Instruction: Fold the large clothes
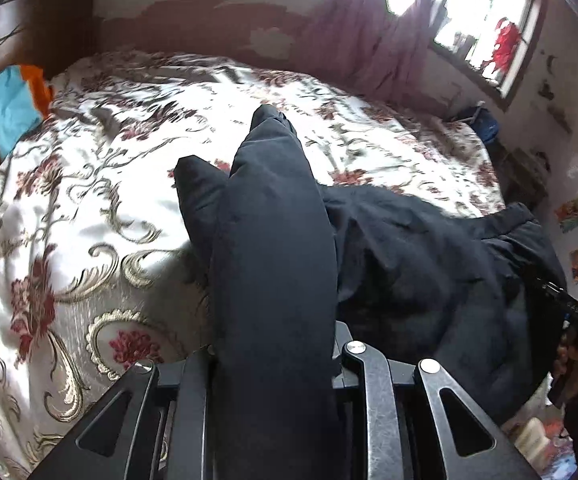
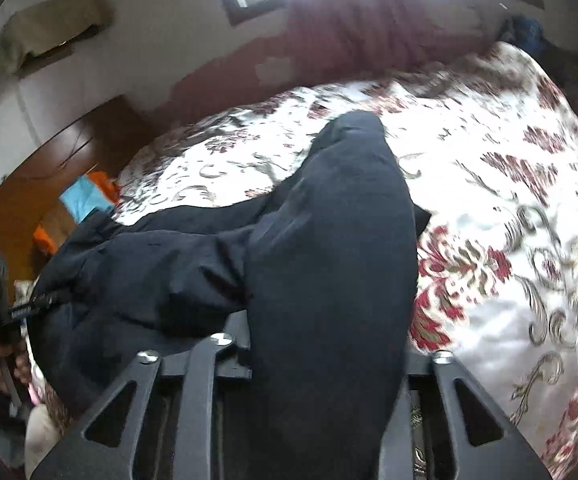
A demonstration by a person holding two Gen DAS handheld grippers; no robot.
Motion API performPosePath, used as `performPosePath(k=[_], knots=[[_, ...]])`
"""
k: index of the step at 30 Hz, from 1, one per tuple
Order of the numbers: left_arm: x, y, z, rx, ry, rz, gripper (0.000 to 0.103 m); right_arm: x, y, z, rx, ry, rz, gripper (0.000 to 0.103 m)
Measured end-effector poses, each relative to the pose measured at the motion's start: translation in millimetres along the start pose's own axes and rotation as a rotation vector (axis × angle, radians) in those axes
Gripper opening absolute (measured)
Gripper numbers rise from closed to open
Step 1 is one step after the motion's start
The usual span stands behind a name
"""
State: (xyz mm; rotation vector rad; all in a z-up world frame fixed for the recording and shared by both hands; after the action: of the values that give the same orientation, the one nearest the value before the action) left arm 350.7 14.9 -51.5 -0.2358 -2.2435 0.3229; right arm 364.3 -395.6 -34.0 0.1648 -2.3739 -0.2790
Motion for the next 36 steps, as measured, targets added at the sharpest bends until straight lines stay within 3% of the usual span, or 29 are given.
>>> performPosePath(k=[3, 5, 6, 9, 13, 16, 19, 24, 32, 36], knots=[[-7.3, 11.9, 5.7, 0.046, 0.015, -0.008, 0.032, -9.5, -8.2, 5.1, -0.017, 0.04, 0.056, 0.056], [-11.3, 15.3, 8.0, 0.059, 0.035, -0.04, 0.045, -11.5, -13.3, 10.7, -0.033, 0.046, 0.096, 0.071], [-12.9, 16.8, 8.7, 0.065, 0.049, -0.063, 0.048, -9.5, -13.0, 11.5, -0.04, 0.041, 0.112, 0.074], [-12.4, 20.6, 9.6, 0.079, 0.061, -0.125, 0.069, -5.6, -15.2, 13.1, -0.056, 0.026, 0.16, 0.083], [-1.2, 21.5, 8.8, 0.064, 0.017, -0.263, 0.082, 12.5, -18.7, 19.5, -0.083, -0.01, 0.249, 0.087], [14.8, 15.2, 7.3, 0.042, -0.043, -0.296, 0.087, 32.1, -10.3, 19.6, -0.065, -0.068, 0.285, 0.094], [30.1, 3.5, 6.2, 0.02, -0.081, -0.285, 0.092, 52.7, 3.6, 18.6, -0.033, -0.131, 0.288, 0.098], [58.9, -21.2, 11.9, -0.004, -0.132, -0.239, 0.094, 93.9, 41.0, 25.1, 0.045, -0.237, 0.208, 0.101], [107.2, -50.9, 34.2, 0.014, -0.231, -0.097, 0.101, 156.1, 91.7, 44.7, 0.171, -0.39, 0.217, 0.101], [136.4, -60.3, 46.6, 0.002, -0.309, -0.069, 0.103, 181.2, 107.9, 52.1, 0.181, -0.443, 0.215, 0.101]])
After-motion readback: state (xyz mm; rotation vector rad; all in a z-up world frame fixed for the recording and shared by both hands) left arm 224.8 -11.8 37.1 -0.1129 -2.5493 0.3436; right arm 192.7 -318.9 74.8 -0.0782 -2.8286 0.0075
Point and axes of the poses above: each gripper's, at about its wrist camera, not at the fingertips, and x roughly against the way its jaws point, y to its left, z to its underside, the point moved 5 cm from there along -x, roughly the way its jaws point, and after that the axes turned 4 degrees about x, right-handed, at the moved point
